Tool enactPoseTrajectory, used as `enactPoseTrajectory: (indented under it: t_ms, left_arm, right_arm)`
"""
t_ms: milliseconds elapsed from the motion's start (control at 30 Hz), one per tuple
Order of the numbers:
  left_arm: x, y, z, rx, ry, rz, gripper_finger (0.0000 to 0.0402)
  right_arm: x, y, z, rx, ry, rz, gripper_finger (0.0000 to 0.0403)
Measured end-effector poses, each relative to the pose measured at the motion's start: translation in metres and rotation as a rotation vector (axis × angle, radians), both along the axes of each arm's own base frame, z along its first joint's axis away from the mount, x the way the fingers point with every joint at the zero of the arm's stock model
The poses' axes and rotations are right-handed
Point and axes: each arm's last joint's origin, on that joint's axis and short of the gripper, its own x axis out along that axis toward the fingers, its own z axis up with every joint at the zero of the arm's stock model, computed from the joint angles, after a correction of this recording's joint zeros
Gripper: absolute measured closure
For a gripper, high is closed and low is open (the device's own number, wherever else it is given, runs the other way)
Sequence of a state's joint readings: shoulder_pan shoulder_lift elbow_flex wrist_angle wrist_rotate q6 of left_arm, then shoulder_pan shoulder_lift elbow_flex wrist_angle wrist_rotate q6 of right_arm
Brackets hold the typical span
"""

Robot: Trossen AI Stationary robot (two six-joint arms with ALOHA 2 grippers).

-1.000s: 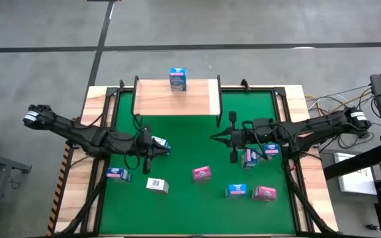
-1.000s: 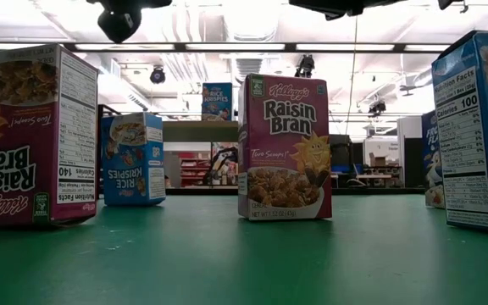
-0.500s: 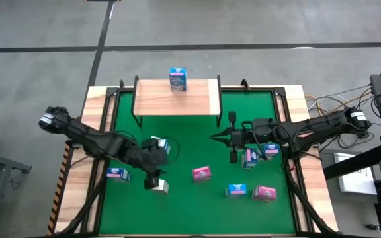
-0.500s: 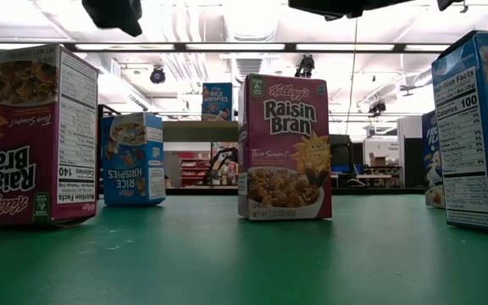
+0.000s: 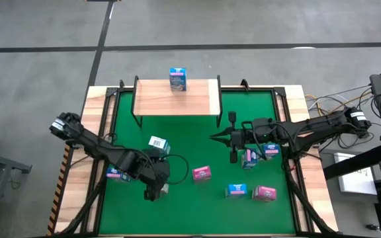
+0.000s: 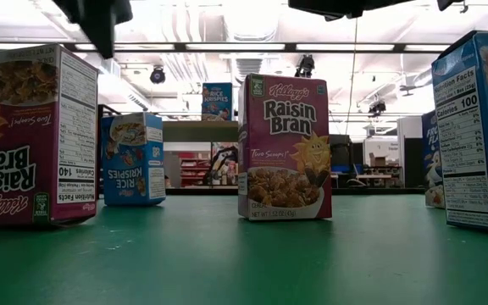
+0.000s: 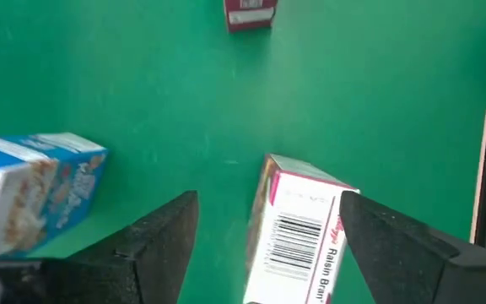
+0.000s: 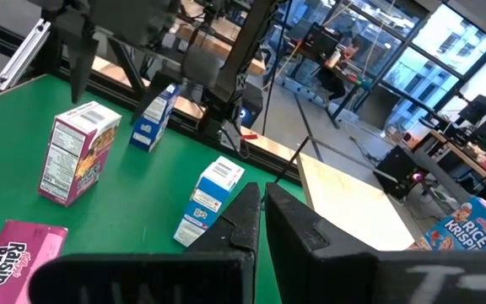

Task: Stack cereal on shelf
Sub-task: Put the left pink cereal box on the shelf

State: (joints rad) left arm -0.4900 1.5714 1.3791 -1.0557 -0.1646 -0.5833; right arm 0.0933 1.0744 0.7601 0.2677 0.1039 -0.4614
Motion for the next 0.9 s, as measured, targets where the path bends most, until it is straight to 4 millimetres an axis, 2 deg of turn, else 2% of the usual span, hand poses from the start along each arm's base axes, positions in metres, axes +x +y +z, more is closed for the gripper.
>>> enactPoseTrajectory:
  t_ms: [467,733,900]
  left_arm:
    - [0.006,-0.015,-0.023,-0.057,0.098,0.034,0.0141]
    - [0.008,-0.015,-0.024,-0.062,0.089,0.031,0.0141]
    - [0.007,-0.015,-0.032,-0.059,0.094,0.031,0.0141]
  right_arm:
    - [0.0,0.0,0.001,0.001,-0.006,0.0,0.039]
    - [0.0,0.0,0.001,0.001,-0.006,0.0,0.039]
    - [0.0,0.0,0.001,0.001,-0.006,0.0,0.039]
